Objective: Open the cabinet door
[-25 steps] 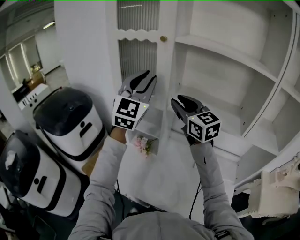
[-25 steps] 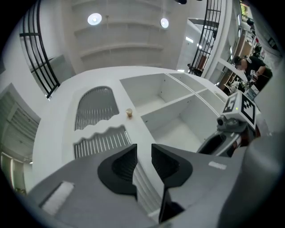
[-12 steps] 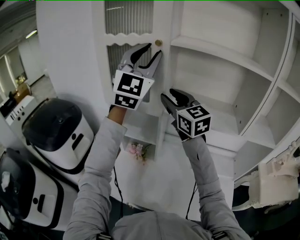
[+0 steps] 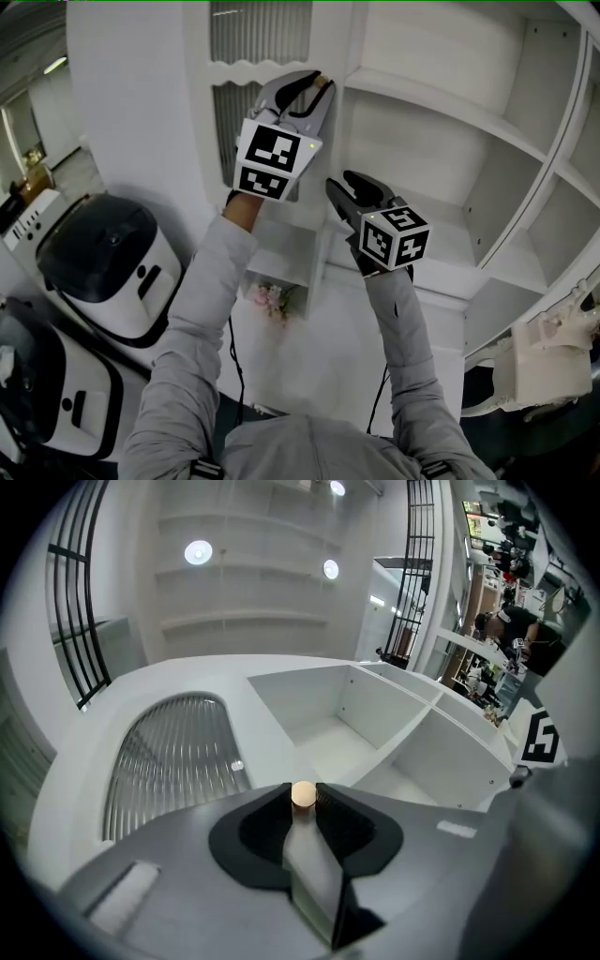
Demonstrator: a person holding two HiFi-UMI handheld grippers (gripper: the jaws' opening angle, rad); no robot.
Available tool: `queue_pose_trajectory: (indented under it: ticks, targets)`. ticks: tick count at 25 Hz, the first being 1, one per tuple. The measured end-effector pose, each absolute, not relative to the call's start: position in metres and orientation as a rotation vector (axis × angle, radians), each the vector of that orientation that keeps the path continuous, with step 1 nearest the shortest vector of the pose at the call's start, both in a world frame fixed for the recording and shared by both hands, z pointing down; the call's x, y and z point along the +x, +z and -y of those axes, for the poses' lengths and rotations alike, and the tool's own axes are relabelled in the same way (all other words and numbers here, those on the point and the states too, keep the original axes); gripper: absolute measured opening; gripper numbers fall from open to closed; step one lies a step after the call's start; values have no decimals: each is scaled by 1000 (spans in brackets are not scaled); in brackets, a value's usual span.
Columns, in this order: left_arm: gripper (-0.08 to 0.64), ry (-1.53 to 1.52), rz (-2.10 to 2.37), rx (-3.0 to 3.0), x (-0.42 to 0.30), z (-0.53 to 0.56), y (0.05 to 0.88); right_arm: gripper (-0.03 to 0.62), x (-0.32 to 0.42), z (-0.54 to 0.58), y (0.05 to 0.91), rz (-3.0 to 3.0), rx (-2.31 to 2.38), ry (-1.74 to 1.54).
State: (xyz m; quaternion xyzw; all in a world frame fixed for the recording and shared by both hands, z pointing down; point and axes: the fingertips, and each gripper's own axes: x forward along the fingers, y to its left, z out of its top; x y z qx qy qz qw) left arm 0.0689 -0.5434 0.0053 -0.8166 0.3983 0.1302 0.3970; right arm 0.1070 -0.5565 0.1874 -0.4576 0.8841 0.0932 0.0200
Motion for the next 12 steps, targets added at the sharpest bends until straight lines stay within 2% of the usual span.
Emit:
queue_pose_trajectory:
  ticks: [12]
  targets:
    - [89,428,-978,-2148,61,533,6,153,92,556,190,-2797,-1365,276]
